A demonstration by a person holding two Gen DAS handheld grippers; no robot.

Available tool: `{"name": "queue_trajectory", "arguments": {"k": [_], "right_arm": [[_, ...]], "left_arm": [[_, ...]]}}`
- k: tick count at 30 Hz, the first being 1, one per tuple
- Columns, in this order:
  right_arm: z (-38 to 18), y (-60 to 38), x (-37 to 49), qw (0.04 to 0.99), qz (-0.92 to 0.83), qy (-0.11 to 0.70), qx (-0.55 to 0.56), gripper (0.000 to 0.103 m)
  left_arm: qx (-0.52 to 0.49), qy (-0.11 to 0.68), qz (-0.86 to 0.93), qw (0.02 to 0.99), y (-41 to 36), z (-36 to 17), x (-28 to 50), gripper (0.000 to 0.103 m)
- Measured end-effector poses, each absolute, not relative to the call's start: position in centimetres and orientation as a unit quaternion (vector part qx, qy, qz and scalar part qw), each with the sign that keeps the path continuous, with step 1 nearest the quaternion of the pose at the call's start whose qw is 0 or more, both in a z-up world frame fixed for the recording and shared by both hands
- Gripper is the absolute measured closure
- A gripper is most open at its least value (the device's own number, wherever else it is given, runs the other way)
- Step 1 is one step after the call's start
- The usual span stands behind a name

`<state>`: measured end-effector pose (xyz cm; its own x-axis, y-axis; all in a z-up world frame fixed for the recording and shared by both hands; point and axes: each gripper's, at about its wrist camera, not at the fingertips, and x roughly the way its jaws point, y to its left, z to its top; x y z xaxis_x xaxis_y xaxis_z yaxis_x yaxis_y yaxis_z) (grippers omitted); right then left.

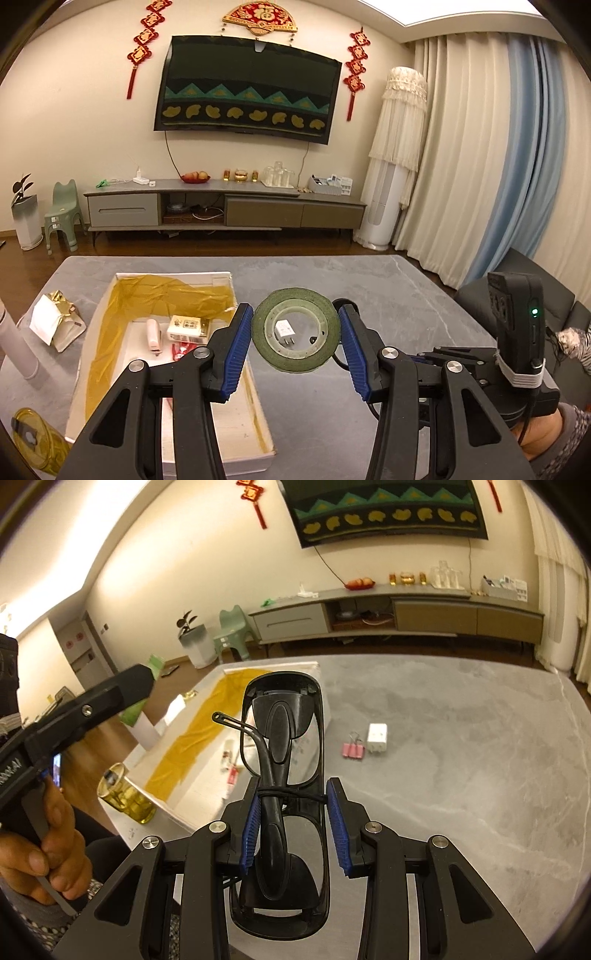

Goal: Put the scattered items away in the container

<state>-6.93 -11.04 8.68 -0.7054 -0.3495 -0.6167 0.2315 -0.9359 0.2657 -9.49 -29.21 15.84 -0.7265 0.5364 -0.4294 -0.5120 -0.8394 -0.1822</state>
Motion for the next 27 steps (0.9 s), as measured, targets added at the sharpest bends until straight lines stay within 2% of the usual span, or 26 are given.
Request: {"name": "queue_trajectory", "arguments": {"k": [13, 27], "right_arm": [[12.7, -15.3, -7.1, 0.174, -0.926, -0.053, 0.329, 0.067], [14.1, -19.5, -7.6, 0.196, -0.924, -0.027, 0.327, 0.067]], "left_arm": [[-0.22, -0.053, 0.936, 0.269, -33.2, 17.0, -8.8, 0.054], [-0.213, -0.075, 0.941, 0.253, -36.5, 17.2, -8.5, 0.054]]}}
